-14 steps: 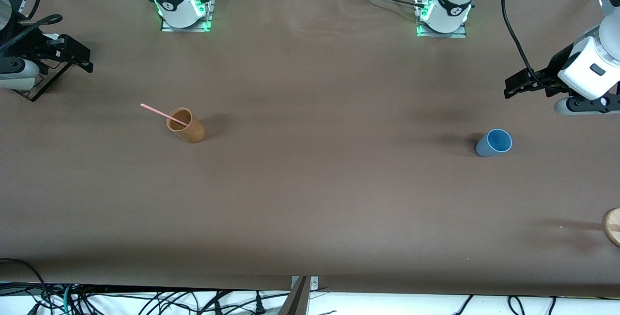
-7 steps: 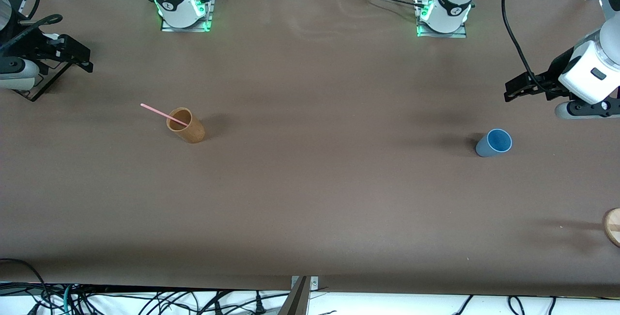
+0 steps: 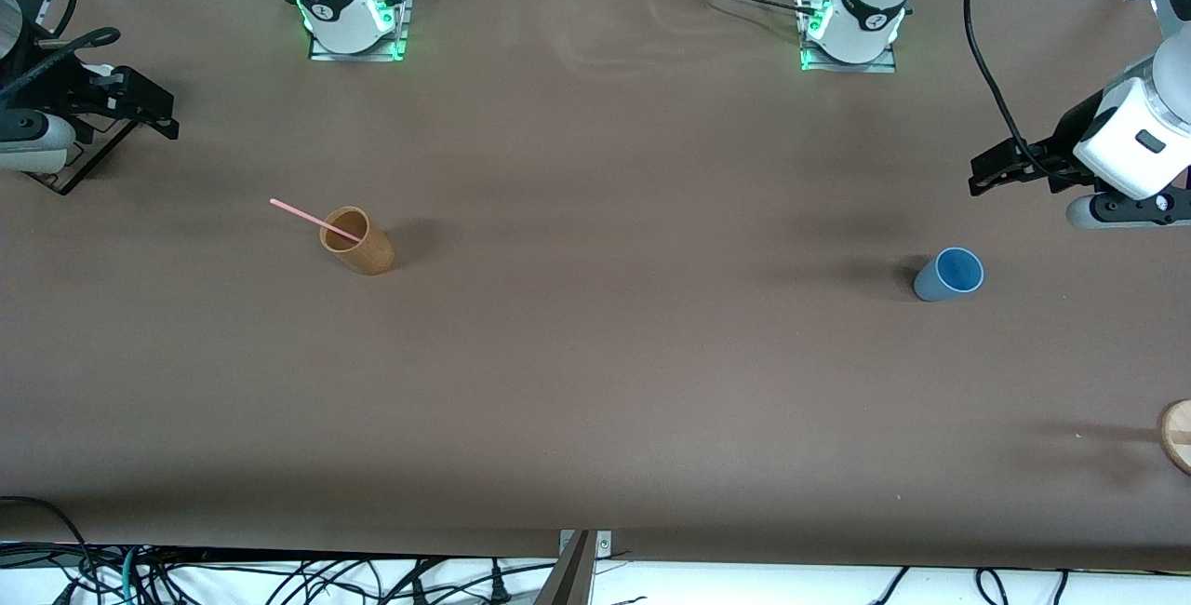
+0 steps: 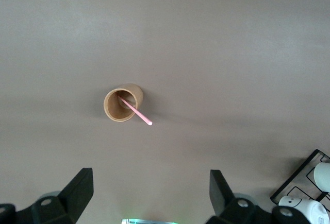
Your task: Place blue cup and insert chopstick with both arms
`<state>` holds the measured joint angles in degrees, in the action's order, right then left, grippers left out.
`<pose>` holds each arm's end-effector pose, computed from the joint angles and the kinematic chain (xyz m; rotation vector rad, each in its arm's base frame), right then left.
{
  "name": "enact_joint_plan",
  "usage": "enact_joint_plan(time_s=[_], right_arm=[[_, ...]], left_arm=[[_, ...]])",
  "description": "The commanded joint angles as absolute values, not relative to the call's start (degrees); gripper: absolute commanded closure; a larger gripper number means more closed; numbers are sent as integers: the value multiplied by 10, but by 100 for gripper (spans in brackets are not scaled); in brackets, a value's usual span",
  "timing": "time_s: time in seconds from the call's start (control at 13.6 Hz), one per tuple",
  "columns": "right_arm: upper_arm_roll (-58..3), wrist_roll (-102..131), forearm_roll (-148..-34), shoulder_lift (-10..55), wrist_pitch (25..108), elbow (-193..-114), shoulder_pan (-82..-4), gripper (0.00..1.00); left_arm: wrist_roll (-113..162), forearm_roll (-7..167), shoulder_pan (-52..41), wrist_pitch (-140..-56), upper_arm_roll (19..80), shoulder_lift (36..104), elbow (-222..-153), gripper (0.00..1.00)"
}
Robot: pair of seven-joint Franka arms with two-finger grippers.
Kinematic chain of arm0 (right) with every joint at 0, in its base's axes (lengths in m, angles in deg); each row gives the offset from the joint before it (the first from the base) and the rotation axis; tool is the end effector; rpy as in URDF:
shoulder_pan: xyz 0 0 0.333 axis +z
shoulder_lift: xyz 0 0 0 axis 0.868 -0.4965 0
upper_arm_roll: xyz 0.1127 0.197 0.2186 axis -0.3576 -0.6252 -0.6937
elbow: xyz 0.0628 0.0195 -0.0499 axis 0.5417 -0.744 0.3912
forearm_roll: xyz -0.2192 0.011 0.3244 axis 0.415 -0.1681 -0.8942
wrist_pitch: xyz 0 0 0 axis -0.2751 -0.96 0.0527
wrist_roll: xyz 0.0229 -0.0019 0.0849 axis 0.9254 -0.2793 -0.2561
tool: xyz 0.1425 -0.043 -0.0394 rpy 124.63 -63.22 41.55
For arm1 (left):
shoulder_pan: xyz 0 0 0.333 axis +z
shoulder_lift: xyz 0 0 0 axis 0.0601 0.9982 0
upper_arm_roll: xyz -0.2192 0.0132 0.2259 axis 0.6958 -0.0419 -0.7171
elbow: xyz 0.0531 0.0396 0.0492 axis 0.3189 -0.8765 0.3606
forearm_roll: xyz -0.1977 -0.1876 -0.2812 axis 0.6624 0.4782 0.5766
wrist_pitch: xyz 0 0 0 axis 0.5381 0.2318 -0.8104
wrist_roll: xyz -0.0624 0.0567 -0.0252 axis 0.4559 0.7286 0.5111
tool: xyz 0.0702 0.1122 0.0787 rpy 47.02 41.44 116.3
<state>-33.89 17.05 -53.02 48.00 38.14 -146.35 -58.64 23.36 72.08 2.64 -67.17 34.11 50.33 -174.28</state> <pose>0.5342 0.0211 0.5774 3.1176 0.1339 -0.0767 0.5720 -0.0389 0.5446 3.1234 0.1025 -0.1597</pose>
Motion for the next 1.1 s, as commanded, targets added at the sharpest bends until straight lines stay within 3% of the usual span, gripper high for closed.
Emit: enact_joint_plan(time_s=[0.0, 0.37, 0.66, 0.81, 1.03], right_arm=[[-339, 171, -525, 483, 380, -1465, -586, 0], [-339, 171, -525, 484, 378, -1465, -586, 0], [-340, 171, -524, 484, 380, -1464, -586, 0], [-340, 171, -525, 483, 384, -1464, -586, 0], [-339, 177, -523, 481, 386, -1464, -586, 0]], left_arm=[[231, 730, 27, -663, 341, 512, -1725, 0], [235, 726, 36, -680, 367, 544, -1731, 0], [254, 722, 84, -717, 367, 615, -1739, 0], [337, 679, 118, -777, 364, 623, -1794, 0], [377, 664, 114, -893, 311, 604, -1903, 0]])
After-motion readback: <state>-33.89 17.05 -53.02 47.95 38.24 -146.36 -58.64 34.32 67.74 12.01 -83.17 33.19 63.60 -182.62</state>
